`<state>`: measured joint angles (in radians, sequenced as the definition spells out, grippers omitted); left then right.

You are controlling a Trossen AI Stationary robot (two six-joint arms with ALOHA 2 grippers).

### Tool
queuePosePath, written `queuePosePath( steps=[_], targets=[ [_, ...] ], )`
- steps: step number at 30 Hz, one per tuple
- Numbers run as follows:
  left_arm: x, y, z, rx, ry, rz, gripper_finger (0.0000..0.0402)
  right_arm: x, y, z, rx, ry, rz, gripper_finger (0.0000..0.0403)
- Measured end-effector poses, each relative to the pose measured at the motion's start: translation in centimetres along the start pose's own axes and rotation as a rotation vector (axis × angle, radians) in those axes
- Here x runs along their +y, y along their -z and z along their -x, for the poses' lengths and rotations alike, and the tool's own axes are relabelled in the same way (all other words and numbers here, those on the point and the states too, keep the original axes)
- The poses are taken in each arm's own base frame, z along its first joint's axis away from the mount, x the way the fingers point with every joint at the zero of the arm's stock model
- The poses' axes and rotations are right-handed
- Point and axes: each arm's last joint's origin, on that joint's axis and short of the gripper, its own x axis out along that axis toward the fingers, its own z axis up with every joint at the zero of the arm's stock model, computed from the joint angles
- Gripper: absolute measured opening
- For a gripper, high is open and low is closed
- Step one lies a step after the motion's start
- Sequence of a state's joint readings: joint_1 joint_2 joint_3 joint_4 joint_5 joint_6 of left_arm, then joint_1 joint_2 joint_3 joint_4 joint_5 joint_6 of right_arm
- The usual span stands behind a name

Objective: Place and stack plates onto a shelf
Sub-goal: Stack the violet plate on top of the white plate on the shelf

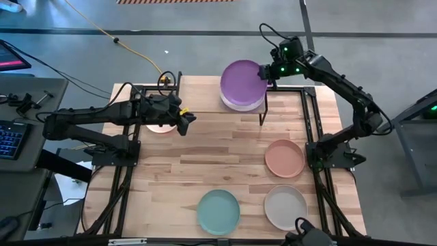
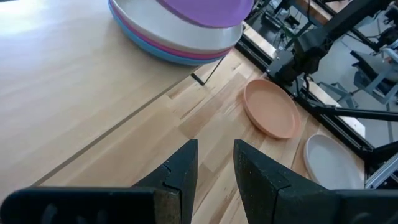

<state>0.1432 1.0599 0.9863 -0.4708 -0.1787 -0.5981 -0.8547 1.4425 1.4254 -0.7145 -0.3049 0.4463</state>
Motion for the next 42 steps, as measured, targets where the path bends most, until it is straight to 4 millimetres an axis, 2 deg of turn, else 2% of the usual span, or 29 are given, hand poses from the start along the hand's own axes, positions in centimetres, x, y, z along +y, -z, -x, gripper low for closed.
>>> queuePosePath(
  steps=[6,15,27,42],
  targets=[
    [0.1,0.1,0.0,0.001,-0.023,-0.004,0.0092,0.0,0.3,0.0,0.023,0.021,-0.012,0.0000],
    [0.2,0.0,0.0,-0.012,-0.041,-0.046,0.0092,0.2,0.8,-2.0,0.074,0.050,-0.007,0.0000],
    [0.2,0.0,0.0,-0.013,-0.042,-0.045,0.0092,-0.3,1.0,-2.9,0.118,0.079,-0.002,0.0002],
    [0.2,0.0,0.0,-0.015,-0.045,-0.047,0.0092,-0.1,1.2,-3.0,0.117,0.099,0.040,0.0118]
  ],
)
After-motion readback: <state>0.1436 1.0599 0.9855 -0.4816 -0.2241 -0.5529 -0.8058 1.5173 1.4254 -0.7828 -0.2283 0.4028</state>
